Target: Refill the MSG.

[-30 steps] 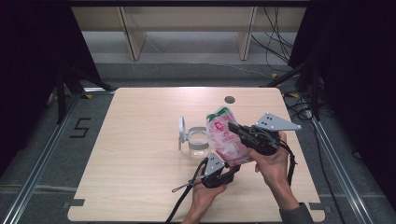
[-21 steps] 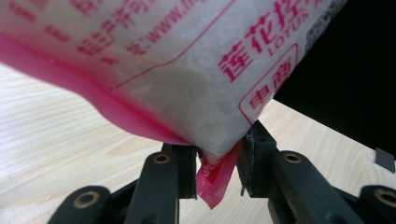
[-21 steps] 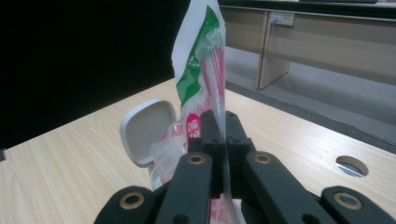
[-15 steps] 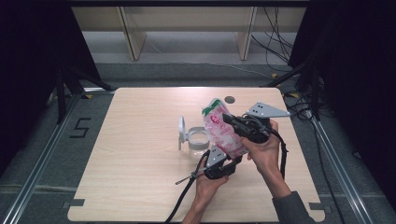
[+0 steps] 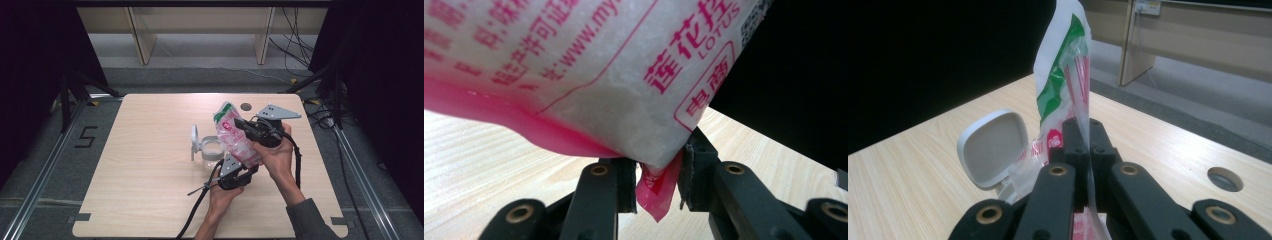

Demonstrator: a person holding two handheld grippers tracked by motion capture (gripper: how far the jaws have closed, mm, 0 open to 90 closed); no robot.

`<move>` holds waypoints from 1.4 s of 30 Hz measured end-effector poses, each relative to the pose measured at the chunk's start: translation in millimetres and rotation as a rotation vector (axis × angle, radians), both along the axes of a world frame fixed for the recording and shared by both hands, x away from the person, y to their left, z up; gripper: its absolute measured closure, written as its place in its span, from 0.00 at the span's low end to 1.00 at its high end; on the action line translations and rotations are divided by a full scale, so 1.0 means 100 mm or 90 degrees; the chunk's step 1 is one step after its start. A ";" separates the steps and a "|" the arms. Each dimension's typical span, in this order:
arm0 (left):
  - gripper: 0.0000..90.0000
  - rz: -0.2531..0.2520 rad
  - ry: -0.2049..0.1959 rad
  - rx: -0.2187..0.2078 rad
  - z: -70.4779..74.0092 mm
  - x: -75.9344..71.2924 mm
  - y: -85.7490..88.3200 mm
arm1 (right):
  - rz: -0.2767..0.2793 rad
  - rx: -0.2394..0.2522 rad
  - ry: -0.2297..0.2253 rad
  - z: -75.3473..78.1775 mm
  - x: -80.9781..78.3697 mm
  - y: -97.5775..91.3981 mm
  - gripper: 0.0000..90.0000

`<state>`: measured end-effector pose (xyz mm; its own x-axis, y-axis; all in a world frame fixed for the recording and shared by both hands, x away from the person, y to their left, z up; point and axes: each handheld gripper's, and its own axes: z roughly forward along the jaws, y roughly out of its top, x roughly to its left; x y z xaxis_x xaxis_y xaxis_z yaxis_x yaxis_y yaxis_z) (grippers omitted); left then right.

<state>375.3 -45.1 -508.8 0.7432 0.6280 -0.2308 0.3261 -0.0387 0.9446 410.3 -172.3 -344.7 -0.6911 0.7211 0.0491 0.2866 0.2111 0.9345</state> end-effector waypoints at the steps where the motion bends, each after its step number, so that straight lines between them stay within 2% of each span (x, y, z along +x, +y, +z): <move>1: 0.80 0.005 0.002 -0.024 0.00 -0.01 -0.02 | 0.001 0.004 0.008 0.00 0.01 0.01 1.00; 2: 0.80 0.000 -0.003 -0.006 0.00 -0.01 0.00 | -0.002 -0.007 0.005 0.00 0.02 0.03 1.00; 3: 0.80 -0.002 -0.003 -0.029 -0.01 -0.01 -0.02 | 0.000 -0.008 0.006 0.00 0.03 0.05 1.00; 4: 0.80 -0.004 -0.005 -0.013 0.00 0.00 0.00 | 0.003 -0.013 0.005 0.00 0.05 0.05 1.00; 5: 0.80 -0.002 -0.006 -0.012 0.00 0.00 0.00 | -0.001 -0.008 0.009 -0.01 0.05 0.07 1.00; 6: 0.80 0.003 -0.002 -0.026 0.00 -0.01 -0.01 | 0.004 -0.017 -0.004 -0.01 0.08 0.08 1.00; 7: 0.80 0.002 -0.004 -0.019 -0.01 -0.01 0.00 | -0.004 -0.009 0.009 -0.01 0.07 0.10 1.00; 9: 0.81 -0.004 -0.007 -0.030 -0.02 0.00 -0.01 | 0.007 -0.026 0.000 -0.02 0.11 0.12 1.00; 11: 0.81 0.003 -0.002 -0.026 -0.02 0.00 0.00 | -0.005 -0.023 0.019 -0.03 0.11 0.15 1.00; 12: 0.81 0.002 -0.002 -0.028 -0.02 0.00 0.00 | -0.002 -0.025 0.020 -0.03 0.13 0.15 1.00; 13: 0.81 0.000 -0.001 -0.028 -0.03 0.00 0.00 | -0.006 -0.027 0.008 -0.04 0.14 0.16 1.00; 14: 0.81 -0.004 -0.004 -0.015 -0.03 0.01 0.02 | -0.006 -0.031 0.017 -0.04 0.14 0.17 1.00; 15: 0.81 -0.001 0.001 -0.031 -0.03 0.01 0.00 | -0.003 -0.027 0.023 -0.05 0.15 0.18 1.00; 16: 0.81 0.000 0.001 -0.029 -0.04 0.01 0.00 | -0.001 -0.024 0.020 -0.05 0.17 0.18 1.00; 17: 0.81 0.002 0.002 -0.024 -0.04 0.01 0.01 | -0.006 -0.025 0.032 -0.05 0.16 0.18 1.00; 18: 0.81 0.001 0.001 -0.029 -0.04 0.01 0.00 | -0.004 -0.035 0.023 -0.06 0.18 0.17 1.00; 19: 0.81 -0.003 0.000 -0.029 -0.04 0.00 0.00 | -0.007 -0.030 0.017 -0.06 0.19 0.19 1.00; 20: 0.81 -0.005 0.001 -0.017 -0.03 0.00 0.01 | -0.009 -0.025 0.028 -0.07 0.18 0.20 1.00; 22: 0.81 -0.005 -0.001 -0.020 -0.03 0.01 0.01 | -0.001 -0.031 0.024 -0.07 0.20 0.21 1.00; 23: 0.81 -0.011 -0.005 -0.004 -0.03 0.01 0.02 | 0.004 -0.030 0.026 -0.07 0.20 0.22 1.00; 24: 0.81 -0.010 -0.007 -0.001 -0.02 0.00 0.03 | 0.009 -0.036 0.020 -0.07 0.21 0.22 1.00; 25: 0.81 -0.013 -0.009 -0.004 -0.02 0.00 0.02 | -0.001 -0.043 0.033 -0.06 0.19 0.23 1.00; 26: 0.81 -0.013 -0.007 -0.003 -0.02 0.01 0.02 | 0.004 -0.048 0.024 -0.06 0.20 0.23 1.00; 27: 0.81 -0.012 -0.006 -0.004 -0.02 0.01 0.02 | 0.000 -0.045 0.037 -0.06 0.20 0.24 1.00; 29: 0.81 -0.014 -0.008 -0.002 -0.03 0.01 0.02 | -0.001 -0.045 0.042 -0.06 0.20 0.27 1.00; 30: 0.81 -0.017 -0.011 0.008 -0.03 0.01 0.02 | 0.005 -0.054 0.034 -0.07 0.22 0.27 1.00; 32: 0.81 -0.016 -0.011 0.008 -0.02 0.01 0.03 | 0.001 -0.053 0.048 -0.07 0.22 0.28 1.00; 35: 0.82 -0.017 -0.008 -0.002 -0.03 0.01 0.02 | -0.002 -0.048 0.054 -0.08 0.23 0.29 1.00; 36: 0.82 -0.014 -0.008 -0.001 -0.03 0.00 0.03 | -0.002 -0.050 0.036 -0.09 0.25 0.30 1.00; 38: 0.82 -0.016 -0.008 -0.005 -0.02 0.02 0.03 | 0.003 -0.058 0.045 -0.08 0.25 0.31 1.00; 40: 0.82 -0.018 -0.009 -0.006 -0.02 0.01 0.03 | 0.008 -0.053 0.039 -0.08 0.26 0.32 1.00; 41: 0.82 -0.022 -0.013 0.001 -0.02 0.02 0.04 | -0.004 -0.052 0.043 -0.08 0.25 0.34 1.00; 42: 0.82 -0.020 -0.012 -0.010 -0.02 0.01 0.03 | 0.001 -0.066 0.052 -0.08 0.24 0.35 1.00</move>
<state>376.4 -42.0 -511.0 0.7672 0.6001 -0.2265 0.3074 -0.0341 0.9510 434.7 -137.7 -352.2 -0.6895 0.7237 0.0303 0.3604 0.3064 0.8810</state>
